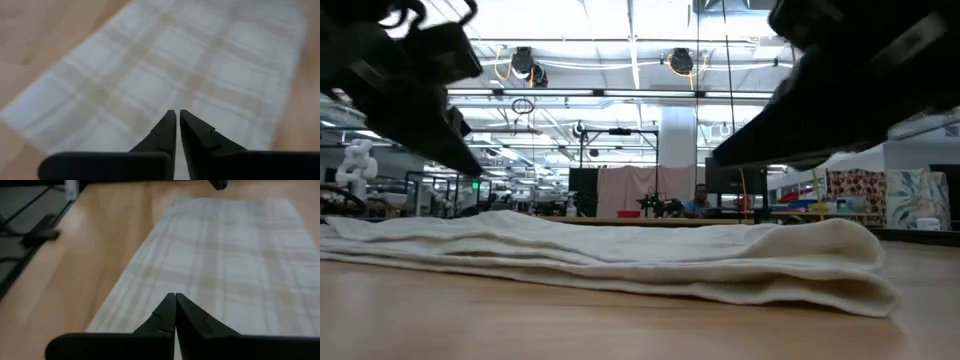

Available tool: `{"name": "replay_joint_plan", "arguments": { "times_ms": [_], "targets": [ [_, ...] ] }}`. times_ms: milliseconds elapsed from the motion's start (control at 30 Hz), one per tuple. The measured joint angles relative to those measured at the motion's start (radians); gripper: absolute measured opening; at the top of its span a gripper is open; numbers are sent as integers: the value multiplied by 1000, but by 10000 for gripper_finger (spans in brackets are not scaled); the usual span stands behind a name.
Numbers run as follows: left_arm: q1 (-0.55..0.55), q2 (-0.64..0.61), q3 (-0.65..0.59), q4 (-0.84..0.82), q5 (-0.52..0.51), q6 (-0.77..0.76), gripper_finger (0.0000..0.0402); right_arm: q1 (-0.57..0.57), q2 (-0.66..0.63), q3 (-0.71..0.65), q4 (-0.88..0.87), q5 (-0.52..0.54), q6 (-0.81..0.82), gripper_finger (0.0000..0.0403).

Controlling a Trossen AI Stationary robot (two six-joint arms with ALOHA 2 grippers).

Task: Roll towel
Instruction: Fold the brown checkered towel

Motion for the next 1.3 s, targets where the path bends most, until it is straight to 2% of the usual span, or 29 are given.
{"name": "replay_joint_plan", "arguments": {
  "times_ms": [100,200,300,400,467,567,700,800,1000,1300],
  "targets": [
    [-51,9,0,45,4,-1,64,47,-26,0,-85,-1,37,3],
    [-95,35,0,114,-8,5,109,99,-26,0,-97,-3,38,18],
    [-127,80,0,262,-34,71,154,148,-20,0,-94,-24,-1,46],
    [-142,152,1,435,-61,163,182,191,-20,0,-97,-1,-27,88],
    [-142,203,4,502,-67,215,185,213,-19,6,-98,39,-44,122],
    [-139,274,31,517,-66,267,180,234,-1,35,-114,107,-83,178],
    [-139,346,78,519,-77,299,176,242,52,88,-151,102,-106,247],
    [-139,386,115,524,-80,323,176,241,101,140,-207,108,-119,277],
    [-139,423,153,516,-90,348,176,238,174,243,-346,155,-101,274],
    [-139,428,159,527,-106,342,176,228,192,268,-430,190,-40,214]
  ]
}}
